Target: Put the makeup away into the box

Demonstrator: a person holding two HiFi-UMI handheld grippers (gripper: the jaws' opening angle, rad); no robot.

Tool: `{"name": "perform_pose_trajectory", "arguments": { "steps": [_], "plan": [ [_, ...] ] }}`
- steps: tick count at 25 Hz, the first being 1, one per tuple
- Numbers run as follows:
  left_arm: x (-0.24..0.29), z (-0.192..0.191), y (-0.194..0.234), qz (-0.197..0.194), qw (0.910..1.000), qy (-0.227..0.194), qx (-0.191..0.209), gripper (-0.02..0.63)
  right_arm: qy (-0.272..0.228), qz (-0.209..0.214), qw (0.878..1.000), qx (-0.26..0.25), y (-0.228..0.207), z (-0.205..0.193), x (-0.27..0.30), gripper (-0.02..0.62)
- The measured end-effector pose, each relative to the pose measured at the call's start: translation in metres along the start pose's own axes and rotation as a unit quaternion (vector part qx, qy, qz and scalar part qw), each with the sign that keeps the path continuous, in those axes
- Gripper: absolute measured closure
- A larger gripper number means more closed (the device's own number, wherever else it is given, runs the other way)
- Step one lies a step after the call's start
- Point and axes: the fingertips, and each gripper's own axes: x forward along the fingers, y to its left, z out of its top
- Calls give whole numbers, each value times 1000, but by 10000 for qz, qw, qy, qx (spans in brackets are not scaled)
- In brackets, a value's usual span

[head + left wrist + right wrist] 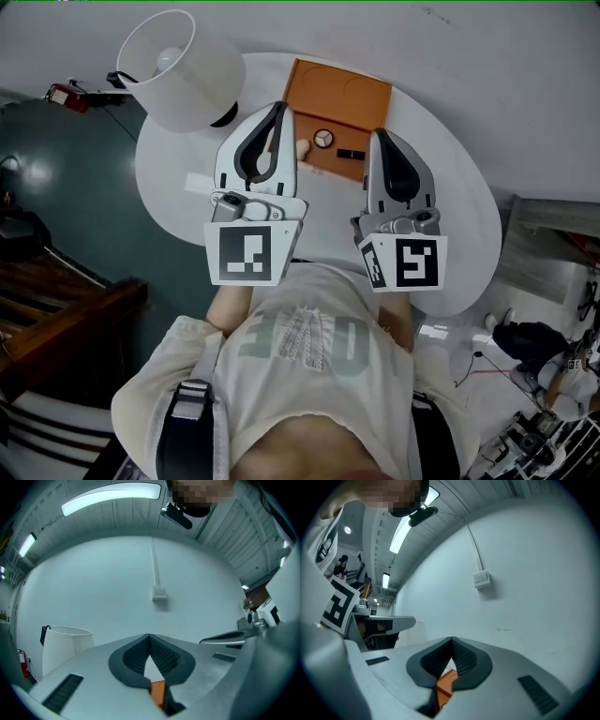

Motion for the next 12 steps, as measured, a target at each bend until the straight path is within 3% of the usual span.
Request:
{"name": "perform_pose_trajectory", "arguments": {
  "steps": [12],
  "plan": [
    [-3,-1,-3,53,10000,9,56,600,85,54,9999,-43,3,-2,-4,591]
  ]
}}
